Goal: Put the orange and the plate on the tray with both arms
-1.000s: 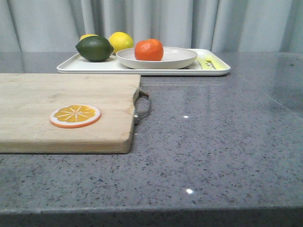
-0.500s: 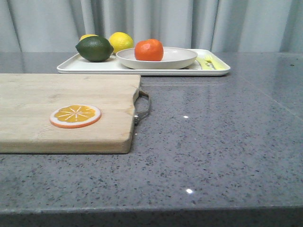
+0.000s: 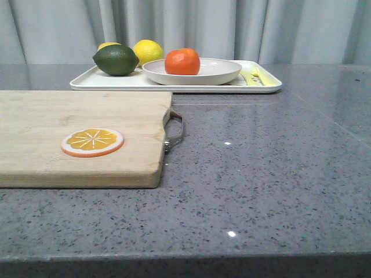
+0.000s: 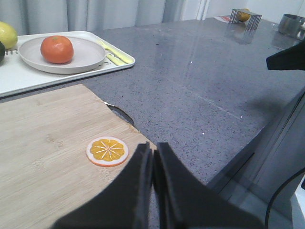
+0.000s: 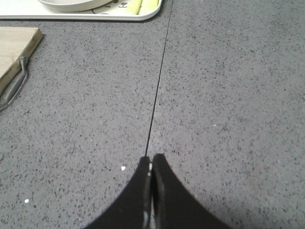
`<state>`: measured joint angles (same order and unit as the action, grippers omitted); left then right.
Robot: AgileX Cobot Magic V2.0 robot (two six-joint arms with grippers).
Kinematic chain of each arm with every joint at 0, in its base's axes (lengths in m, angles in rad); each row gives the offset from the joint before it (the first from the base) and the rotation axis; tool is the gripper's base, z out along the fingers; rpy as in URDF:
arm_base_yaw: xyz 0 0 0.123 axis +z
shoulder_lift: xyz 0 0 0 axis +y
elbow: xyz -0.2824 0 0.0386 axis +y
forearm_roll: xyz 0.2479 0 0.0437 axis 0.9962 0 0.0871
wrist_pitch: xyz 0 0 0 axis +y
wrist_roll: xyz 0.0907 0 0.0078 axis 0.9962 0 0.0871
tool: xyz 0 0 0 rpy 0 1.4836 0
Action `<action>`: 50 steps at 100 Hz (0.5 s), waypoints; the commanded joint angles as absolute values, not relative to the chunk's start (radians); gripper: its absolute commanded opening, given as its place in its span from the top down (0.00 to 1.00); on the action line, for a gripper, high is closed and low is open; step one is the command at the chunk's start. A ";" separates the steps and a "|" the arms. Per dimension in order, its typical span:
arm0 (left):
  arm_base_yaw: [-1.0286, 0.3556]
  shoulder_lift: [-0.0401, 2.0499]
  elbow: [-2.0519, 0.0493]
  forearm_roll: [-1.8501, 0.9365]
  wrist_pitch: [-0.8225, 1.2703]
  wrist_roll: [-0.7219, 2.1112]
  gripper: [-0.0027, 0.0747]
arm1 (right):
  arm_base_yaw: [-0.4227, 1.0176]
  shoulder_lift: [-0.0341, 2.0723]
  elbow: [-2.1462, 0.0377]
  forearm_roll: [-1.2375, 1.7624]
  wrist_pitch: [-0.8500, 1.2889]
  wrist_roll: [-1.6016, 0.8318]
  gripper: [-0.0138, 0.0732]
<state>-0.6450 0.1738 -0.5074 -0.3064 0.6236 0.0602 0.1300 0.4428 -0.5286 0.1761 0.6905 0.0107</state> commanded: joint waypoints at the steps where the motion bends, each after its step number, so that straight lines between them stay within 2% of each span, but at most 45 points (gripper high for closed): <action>1: -0.643 0.157 -0.532 -0.319 0.571 0.051 0.99 | 0.127 0.394 -0.523 0.173 0.619 0.000 0.91; 23: -0.643 0.105 -0.501 -0.319 0.573 0.051 0.99 | 0.127 0.276 -0.477 0.173 0.628 0.000 0.91; 50: -0.643 0.105 -0.501 -0.325 0.573 0.051 0.99 | 0.127 0.263 -0.477 0.183 0.628 0.000 0.91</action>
